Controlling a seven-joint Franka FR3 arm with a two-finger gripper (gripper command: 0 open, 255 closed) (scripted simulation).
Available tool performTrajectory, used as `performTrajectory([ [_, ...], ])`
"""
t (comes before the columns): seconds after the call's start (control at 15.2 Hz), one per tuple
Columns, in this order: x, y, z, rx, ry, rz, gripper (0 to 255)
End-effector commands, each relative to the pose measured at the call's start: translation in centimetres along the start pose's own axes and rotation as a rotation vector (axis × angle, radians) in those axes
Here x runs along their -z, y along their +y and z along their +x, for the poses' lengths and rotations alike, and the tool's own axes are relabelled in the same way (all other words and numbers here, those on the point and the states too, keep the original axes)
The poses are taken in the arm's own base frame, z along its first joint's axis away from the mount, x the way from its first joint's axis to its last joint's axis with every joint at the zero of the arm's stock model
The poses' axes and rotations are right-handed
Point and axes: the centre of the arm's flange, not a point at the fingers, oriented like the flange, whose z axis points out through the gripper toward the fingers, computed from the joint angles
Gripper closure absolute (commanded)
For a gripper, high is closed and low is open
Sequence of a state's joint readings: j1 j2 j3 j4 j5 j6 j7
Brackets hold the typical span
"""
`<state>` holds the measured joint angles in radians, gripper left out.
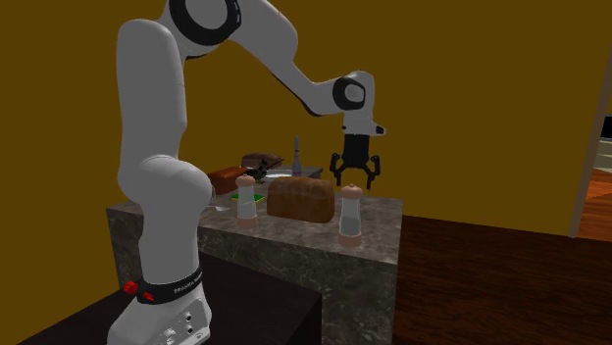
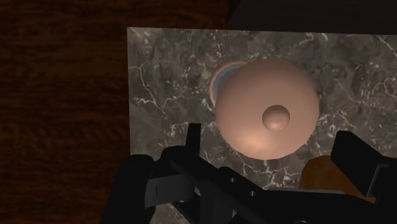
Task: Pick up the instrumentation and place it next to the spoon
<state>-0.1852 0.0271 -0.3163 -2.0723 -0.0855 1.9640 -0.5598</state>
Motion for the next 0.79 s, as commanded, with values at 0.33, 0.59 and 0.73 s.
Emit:
performTrajectory([
  [0.33,-1.43,-0.10,0.04,0.000,0.000,0.000,0],
  [0.59,-1.42,-0.10,0.04,0.000,0.000,0.000,255],
  [0.73,-1.44,-0.10,0.03,0.000,0.000,0.000,255],
])
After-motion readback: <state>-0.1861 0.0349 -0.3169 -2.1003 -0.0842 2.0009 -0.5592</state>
